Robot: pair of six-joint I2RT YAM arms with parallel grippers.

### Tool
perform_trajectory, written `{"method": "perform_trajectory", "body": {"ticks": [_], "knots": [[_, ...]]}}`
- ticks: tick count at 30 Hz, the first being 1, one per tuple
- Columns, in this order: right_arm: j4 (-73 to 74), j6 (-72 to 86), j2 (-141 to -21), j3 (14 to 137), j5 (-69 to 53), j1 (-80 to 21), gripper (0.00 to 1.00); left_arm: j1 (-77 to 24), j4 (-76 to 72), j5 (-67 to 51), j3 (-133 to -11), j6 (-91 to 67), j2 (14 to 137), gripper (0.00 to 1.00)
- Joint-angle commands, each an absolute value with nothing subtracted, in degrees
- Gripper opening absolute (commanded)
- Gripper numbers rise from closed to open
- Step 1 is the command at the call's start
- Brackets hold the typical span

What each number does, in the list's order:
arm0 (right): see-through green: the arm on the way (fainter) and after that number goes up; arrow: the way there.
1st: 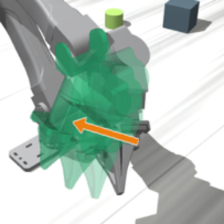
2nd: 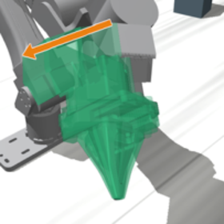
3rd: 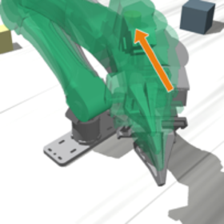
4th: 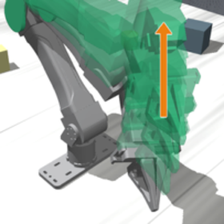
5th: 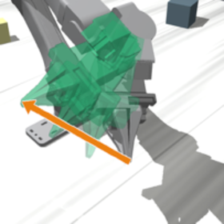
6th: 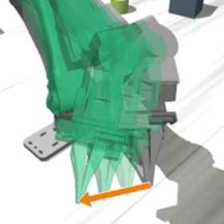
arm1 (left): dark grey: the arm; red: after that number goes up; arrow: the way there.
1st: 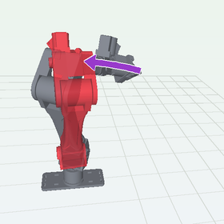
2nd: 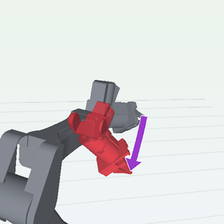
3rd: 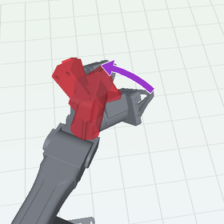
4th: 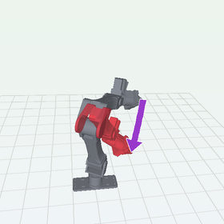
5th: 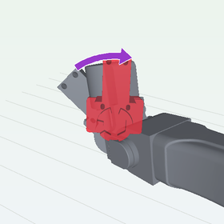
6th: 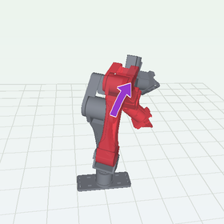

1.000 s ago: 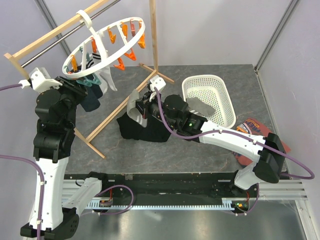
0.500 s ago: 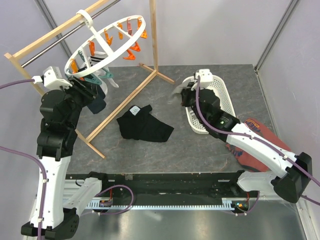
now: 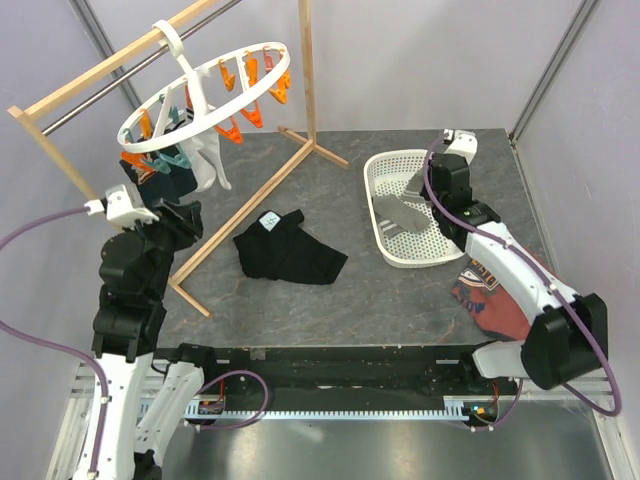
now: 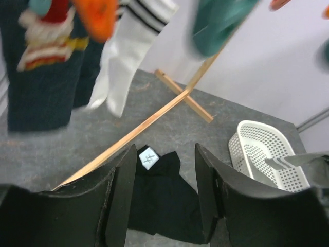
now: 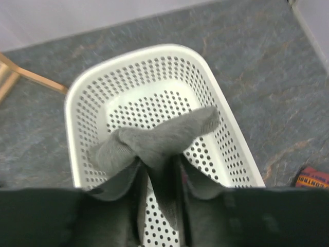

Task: Remove the socks clipped to the hanger

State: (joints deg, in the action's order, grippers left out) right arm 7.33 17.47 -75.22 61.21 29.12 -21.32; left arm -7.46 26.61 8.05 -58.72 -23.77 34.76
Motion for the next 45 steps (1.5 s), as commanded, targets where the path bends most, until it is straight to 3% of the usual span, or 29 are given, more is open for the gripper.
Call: {"method": "perform_trajectory", "body": {"ticks": [1,6,7,10,18,25,30,34,38,39,41,42,45], "knots": [[10.62,19.07,-80.32,62.48,20.14,-17.85,0.48,-7.29,21.54,14.67,-48.81,-31.89,31.12,0.55],[14.23,18.72,-80.43,65.3,13.29,-17.67,0.7,-7.29,17.67,19.33,-45.18,-27.0,32.24,0.55],[14.24,18.72,-80.07,65.22,12.49,-17.67,0.79,-7.29,15.93,19.25,-44.91,-25.16,32.78,0.54],[13.54,18.46,-77.79,64.6,9.24,-17.58,0.87,-7.21,8.92,12.78,-42.99,-15.06,34.8,0.54],[9.67,19.68,-71.29,62.84,1.15,-17.67,0.96,-7.29,-7.02,15.11,-35.86,7.19,38.75,0.57],[8.17,21.88,-68.91,64.6,-3.07,-17.67,0.98,-7.29,-18.98,22.66,-35.41,13.27,48.07,0.71],[4.58,24.69,-67.85,64.51,-8.16,-17.75,0.98,-7.29,-25.22,28.82,-36.03,16.25,53.08,0.72],[4.22,25.05,-67.76,65.21,-8.35,-17.75,0.98,-7.12,-39.83,35.75,-33.94,27.46,59.13,0.73],[4.22,24.7,-67.68,67.05,-9.49,-17.75,0.98,-6.07,-49.13,35.34,-32.96,31.29,64.33,0.72],[4.22,24.87,-67.59,67.23,-9.58,-17.75,0.98,-5.89,-48.87,33.85,-33.31,30.68,64.68,0.7],[4.22,24.87,-67.33,67.59,-9.75,-17.75,0.98,-5.89,-45.47,28.23,-34.36,28.22,64.25,0.54],[4.22,25.13,-66.89,67.59,-9.76,-17.67,0.98,-5.89,-43.09,26.56,-35.5,27.26,63.73,0.31],[3.96,25.23,-66.71,67.41,-9.76,-17.75,0.97,-5.98,-35.7,21.72,-37.0,24.35,60.92,0.03]]}}
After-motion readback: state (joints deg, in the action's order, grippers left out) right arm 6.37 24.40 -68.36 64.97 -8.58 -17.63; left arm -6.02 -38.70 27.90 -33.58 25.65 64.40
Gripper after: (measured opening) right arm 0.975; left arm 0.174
